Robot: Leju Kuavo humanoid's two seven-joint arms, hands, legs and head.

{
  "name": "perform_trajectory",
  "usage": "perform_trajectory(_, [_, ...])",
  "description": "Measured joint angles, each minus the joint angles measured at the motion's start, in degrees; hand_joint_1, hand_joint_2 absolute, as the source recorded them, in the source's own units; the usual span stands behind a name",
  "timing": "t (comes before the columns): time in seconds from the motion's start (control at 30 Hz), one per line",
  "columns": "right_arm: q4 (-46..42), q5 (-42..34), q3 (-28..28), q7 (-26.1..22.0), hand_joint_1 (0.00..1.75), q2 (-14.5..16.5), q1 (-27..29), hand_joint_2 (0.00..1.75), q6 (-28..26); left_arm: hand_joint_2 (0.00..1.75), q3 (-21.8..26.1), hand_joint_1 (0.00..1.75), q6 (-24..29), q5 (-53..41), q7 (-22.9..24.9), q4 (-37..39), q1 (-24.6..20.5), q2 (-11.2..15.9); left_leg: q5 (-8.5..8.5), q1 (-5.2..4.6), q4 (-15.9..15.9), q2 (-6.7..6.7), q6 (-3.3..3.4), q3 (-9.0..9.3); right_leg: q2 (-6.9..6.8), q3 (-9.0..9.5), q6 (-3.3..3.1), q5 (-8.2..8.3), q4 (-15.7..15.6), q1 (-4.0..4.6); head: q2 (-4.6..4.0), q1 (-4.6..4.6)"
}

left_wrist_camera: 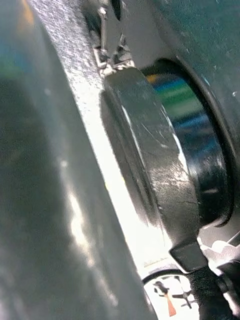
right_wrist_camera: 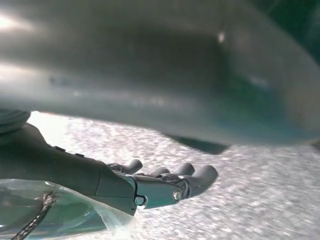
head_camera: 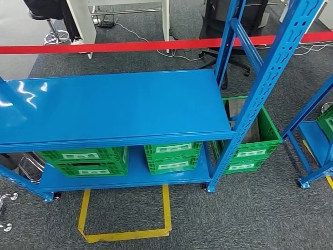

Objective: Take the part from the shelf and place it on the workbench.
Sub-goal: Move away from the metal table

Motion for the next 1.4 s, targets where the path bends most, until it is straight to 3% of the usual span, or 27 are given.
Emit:
perform_trajectory(0.03, [-0.03, -0.02, -0.09, 0.09, 0.00, 0.03, -0.06, 0.00, 0.04, 0.00, 0.00, 0.00, -0.01, -0.01, 0.03, -0.01, 0.09, 0.05, 0.02, 0.14, -0.03, -0.46, -0.33, -0.14, -0.66, 0.07, -0.35, 0.08, -0.02, -0.01, 0.00, 0.04])
perform_trajectory(0.07, [-0.06, -0.05, -0.18, 0.16, 0.00, 0.07, -0.11, 0.00, 0.07, 0.00, 0.01, 0.00, -0.03, -0.01, 0.03, -0.01, 0.16, 0.05, -0.29, 0.12, 0.40, 0.01, -0.62, -0.36, -1.26, 0.24, -0.70, 0.11, -0.14, -0.05, 0.00, -0.04])
perform_trajectory(0.1, [-0.10, -0.12, -0.28, 0.16, 0.00, 0.13, -0.16, 0.00, 0.08, 0.00, 0.01, 0.00, -0.05, -0.01, 0.03, -0.02, 0.13, 0.04, -1.18, 0.08, 1.88, 1.22, -0.89, -1.05, -1.96, 0.43, -1.04, 0.12, -0.30, -0.13, 0.00, -0.24])
perform_trajectory(0.17, [-0.14, -0.39, -0.57, 0.13, 0.00, 0.20, -0.13, 0.00, 0.15, 0.00, 0.01, 0.00, -0.10, 0.00, 0.03, -0.02, -0.07, 0.00, -4.34, 0.00, 8.30, 4.61, -1.43, -4.12, -3.37, 0.71, -1.56, -0.04, -0.44, -0.08, 0.00, -0.64])
perform_trajectory(0.23, [-0.14, -0.75, -0.98, 0.19, 0.00, 0.20, 0.01, 0.00, 0.20, 0.87, 0.00, 0.00, -0.14, 0.02, -0.07, -0.02, -0.14, 0.02, -6.85, 0.15, 15.49, 6.08, -1.70, -7.71, -4.62, 0.82, -1.78, -0.21, -0.44, 0.08, 0.00, -0.73])
perform_trajectory(0.27, [-0.15, -0.90, -1.16, 0.34, 0.00, 0.19, 0.04, 0.44, 0.21, 1.31, 0.01, 0.00, -0.15, 0.03, -0.18, -0.02, -0.05, 0.03, -6.72, 0.20, 16.82, 6.27, -1.68, -8.42, -5.02, 0.89, -1.82, -0.29, -0.44, 0.14, 0.00, -0.72])
perform_trajectory(0.3, [-0.15, -1.09, -1.37, 0.61, 0.00, 0.19, -0.03, 0.87, 0.22, 1.75, 0.01, 0.00, -0.16, 0.05, -0.31, -0.02, 0.06, 0.04, -5.44, 0.20, 15.74, 6.32, -1.53, -7.91, -5.26, 0.99, -1.83, -0.37, -0.44, 0.20, 0.00, -0.73])
perform_trajectory(0.37, [-0.23, -1.71, -1.79, 1.39, 0.00, 0.19, -0.22, 1.75, 0.33, 1.75, -0.05, 0.00, -0.10, 0.46, -0.26, -0.02, 0.24, 0.14, -1.40, 0.01, 8.52, 6.38, -0.78, -4.39, -5.51, 1.30, -1.76, -0.54, -0.44, 0.29, 0.00, -0.73])
perform_trajectory(0.43, [-0.54, -3.15, -2.06, 2.01, 0.00, 0.17, -0.28, 1.75, 0.56, 1.75, -0.61, 0.00, -0.02, 1.73, 0.32, -0.02, 0.44, 0.37, 0.57, -0.30, 1.93, 6.53, -0.06, -1.21, -5.60, 1.35, -1.50, -0.79, -0.34, 0.53, 0.00, -0.71])
perform_trajectory(0.5, [-1.01, -5.47, -2.05, 2.26, 0.00, -0.01, -0.20, 1.75, 0.83, 1.75, -1.83, 0.00, -0.05, 3.78, 0.76, -0.02, 0.94, 0.63, 0.44, -0.38, 0.02, 6.59, -0.40, -0.41, -5.60, 1.11, -1.42, -0.97, -0.26, 0.72, 0.00, -0.63])
perform_trajectory(0.57, [-1.40, -8.18, -1.86, 2.36, 0.00, -0.31, 0.02, 0.87, 1.10, 0.87, -3.35, 0.00, -0.13, 6.13, 0.86, -0.07, 1.62, 0.97, 0.35, -0.39, -0.12, 6.55, -0.70, -0.31, -5.64, 1.00, -1.51, -1.02, -0.50, 0.69, 0.00, -0.57])
perform_trajectory(0.63, [-1.70, -11.04, -1.28, 2.41, 0.00, -0.63, 0.39, 0.00, 1.28, 0.00, -5.10, 0.00, -0.21, 8.57, 0.90, -0.17, 2.10, 1.42, 0.17, -0.43, -0.11, 6.53, -0.36, -0.15, -5.69, 1.12, -1.43, -1.04, -0.88, 0.67, 0.00, -0.59])
perform_trajectory(1.0, [-3.33, -26.55, 4.24, 2.47, 0.00, -2.48, 2.62, 0.00, 1.75, 0.00, -15.85, 0.00, -1.31, 21.78, 0.91, -1.61, 4.20, 3.86, -0.09, -0.47, -0.07, 6.54, 0.14, -0.04, -5.65, 1.50, -0.81, -0.90, -1.53, 0.64, 0.00, -0.61])
perform_trajectory(1.4, [-5.20, -43.54, 11.37, 2.58, 0.00, -4.64, 5.11, 0.00, 2.58, 0.00, -28.13, 0.00, -2.40, 36.28, 0.91, -3.76, 6.76, 6.60, -0.12, -0.37, -0.10, 6.54, 0.14, 0.14, -5.66, 1.63, -0.76, -1.04, -1.51, 0.73, 0.00, -0.61])
